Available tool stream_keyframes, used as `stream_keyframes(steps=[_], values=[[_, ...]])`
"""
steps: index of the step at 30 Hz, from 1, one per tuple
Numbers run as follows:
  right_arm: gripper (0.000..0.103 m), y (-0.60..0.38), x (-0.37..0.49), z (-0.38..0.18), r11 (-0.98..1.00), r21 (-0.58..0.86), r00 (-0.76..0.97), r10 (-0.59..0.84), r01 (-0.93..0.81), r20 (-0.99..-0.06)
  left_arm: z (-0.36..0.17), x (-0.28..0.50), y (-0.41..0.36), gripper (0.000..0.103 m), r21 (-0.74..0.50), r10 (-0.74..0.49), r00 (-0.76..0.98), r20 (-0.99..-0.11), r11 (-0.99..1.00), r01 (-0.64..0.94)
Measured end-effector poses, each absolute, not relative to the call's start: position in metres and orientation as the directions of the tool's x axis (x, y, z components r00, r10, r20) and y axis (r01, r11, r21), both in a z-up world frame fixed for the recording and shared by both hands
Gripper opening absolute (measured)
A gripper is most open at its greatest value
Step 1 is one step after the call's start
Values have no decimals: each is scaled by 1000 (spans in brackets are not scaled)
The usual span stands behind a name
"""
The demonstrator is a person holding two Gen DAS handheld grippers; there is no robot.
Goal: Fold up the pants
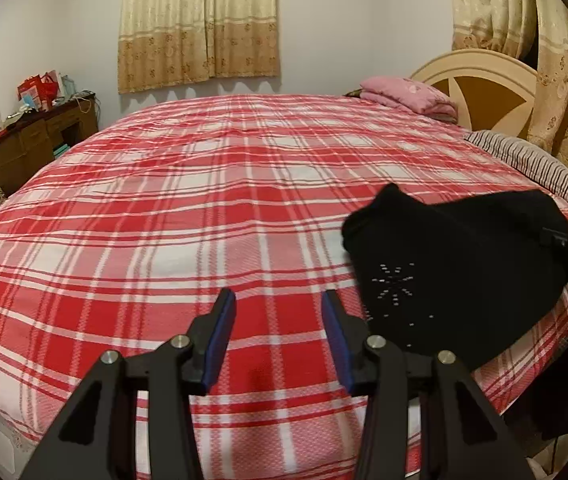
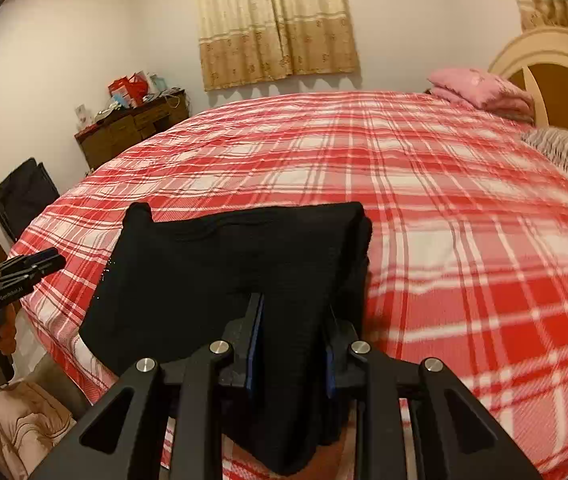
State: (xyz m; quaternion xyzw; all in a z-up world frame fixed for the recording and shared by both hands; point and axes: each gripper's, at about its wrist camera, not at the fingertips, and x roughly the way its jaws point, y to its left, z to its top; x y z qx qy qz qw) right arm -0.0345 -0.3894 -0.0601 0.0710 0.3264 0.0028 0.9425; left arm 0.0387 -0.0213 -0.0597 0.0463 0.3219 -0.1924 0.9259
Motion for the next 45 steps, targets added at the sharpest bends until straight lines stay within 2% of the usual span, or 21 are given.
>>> stream_keyframes(steps=[3, 4, 8, 12, 16, 20, 24, 25, 26, 27, 29, 30, 31, 34, 37, 39, 41, 45], values=[[30, -398, -18, -83, 987, 152, 739, 64, 52, -670, -58, 36, -30, 47, -30, -336, 718, -609, 915, 403], [35, -403, -16, -91, 982, 178, 730, 78, 61, -679, -58, 34, -32, 48, -25, -338, 718, -608, 912, 408], [40, -428, -30, -85, 924, 370, 769, 168, 95, -617, -57, 33, -42, 52, -5, -342, 717, -608, 904, 427], [52, -446, -65, -58, 877, 443, 865, 66, 188, -498, -51, 36, -61, 52, -7, -388, 705, -593, 879, 477], [53, -421, -81, -35, 930, 340, 904, 18, 142, -427, -42, 42, -96, 52, -23, -454, 684, -571, 842, 539], [53, -380, -58, -36, 971, 225, 875, 45, 74, -482, -41, 59, -132, 52, -35, -467, 664, -584, 832, 553], [53, -378, -19, -59, 964, 258, 835, 96, 57, -543, -59, 96, -140, 52, -37, -347, 674, -652, 903, 429], [53, -379, -12, -68, 963, 260, 816, 96, 68, -571, -65, 102, -138, 55, -33, -321, 672, -668, 914, 404], [53, -381, -5, -80, 963, 250, 789, 79, 97, -609, -72, 109, -138, 61, -23, -288, 658, -696, 925, 380], [53, -381, -2, -88, 963, 246, 783, 70, 109, -618, -80, 118, -136, 67, -21, -264, 636, -725, 932, 362], [53, -382, -2, -88, 964, 245, 804, 63, 104, -591, -94, 132, -122, 86, -93, -269, 597, -756, 947, 308], [53, -381, -1, -88, 964, 241, 800, 58, 111, -598, -98, 136, -117, 88, -123, -276, 589, -759, 950, 287], [53, -380, 0, -88, 964, 240, 801, 53, 115, -597, -99, 138, -114, 88, -140, -282, 588, -758, 951, 276], [53, -379, -1, -85, 962, 240, 803, 41, 129, -594, -97, 135, -121, 89, -78, -252, 616, -746, 952, 295], [53, -366, -14, -70, 964, 248, 848, 49, 98, -527, -83, 126, -105, 88, -122, -281, 639, -716, 952, 281], [53, -347, -21, -60, 979, 200, 867, 67, 38, -493, -70, 117, -93, 89, -116, -286, 679, -676, 951, 286], [53, -320, -16, -54, 986, 165, 867, 116, -40, -485, -60, 101, -84, 89, -60, -247, 729, -638, 960, 273], [53, -284, 10, -62, 973, 187, 839, 211, -133, -502, -59, 98, -87, 88, 60, -178, 777, -604, 962, 268]])
